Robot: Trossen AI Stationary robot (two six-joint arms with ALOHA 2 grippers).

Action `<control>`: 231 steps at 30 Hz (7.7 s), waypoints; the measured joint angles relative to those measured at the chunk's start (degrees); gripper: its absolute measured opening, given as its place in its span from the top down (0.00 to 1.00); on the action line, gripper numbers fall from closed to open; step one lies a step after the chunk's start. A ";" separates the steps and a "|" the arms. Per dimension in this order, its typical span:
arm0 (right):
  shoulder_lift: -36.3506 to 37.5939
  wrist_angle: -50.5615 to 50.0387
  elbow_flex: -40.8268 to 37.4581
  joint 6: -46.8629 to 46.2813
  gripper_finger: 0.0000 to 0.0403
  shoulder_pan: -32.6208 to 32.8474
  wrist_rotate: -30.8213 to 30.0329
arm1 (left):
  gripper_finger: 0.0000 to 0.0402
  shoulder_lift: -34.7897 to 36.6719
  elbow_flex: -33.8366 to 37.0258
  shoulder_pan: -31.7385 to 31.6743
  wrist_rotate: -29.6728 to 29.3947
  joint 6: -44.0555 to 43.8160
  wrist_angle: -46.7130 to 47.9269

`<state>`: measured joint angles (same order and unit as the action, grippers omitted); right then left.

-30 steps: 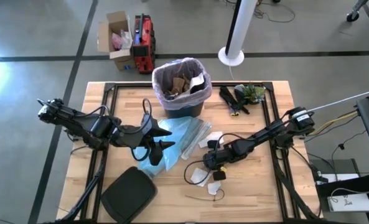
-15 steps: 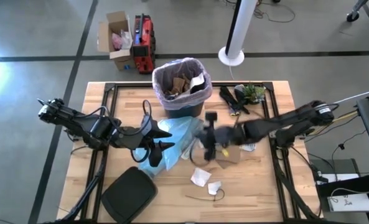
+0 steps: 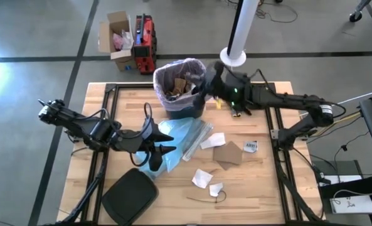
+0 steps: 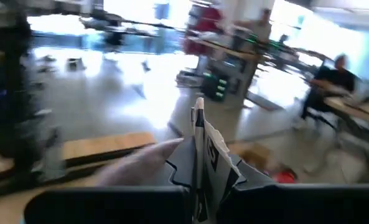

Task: Place trash/remove bag and relplace
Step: Put the white paper into the trash bin, then put the transparent plastic into the trash bin, then put the white paper into the trash bin

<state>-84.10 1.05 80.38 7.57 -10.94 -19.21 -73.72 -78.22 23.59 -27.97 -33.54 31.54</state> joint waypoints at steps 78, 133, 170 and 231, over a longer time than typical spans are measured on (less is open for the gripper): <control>35.79 -41.42 -27.22 -23.86 0.47 36.83 1.05 | 0.54 -47.38 -0.26 -7.50 -4.04 -15.28 -8.84; 25.39 -31.50 -7.60 -15.48 0.50 32.40 -9.98 | 1.00 0.30 -0.07 -24.40 -3.19 24.63 -16.11; 19.20 -32.68 -5.64 -26.19 0.41 29.52 -11.89 | 0.44 -5.63 0.07 -33.83 -2.77 19.85 -12.33; 2.23 -32.92 -31.69 -5.09 0.98 22.42 14.91 | 0.52 3.47 -1.11 -5.73 -18.00 17.77 -6.54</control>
<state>-81.87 -31.87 48.70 2.48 11.49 -4.30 -70.25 -79.33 17.87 -45.98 -15.77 24.99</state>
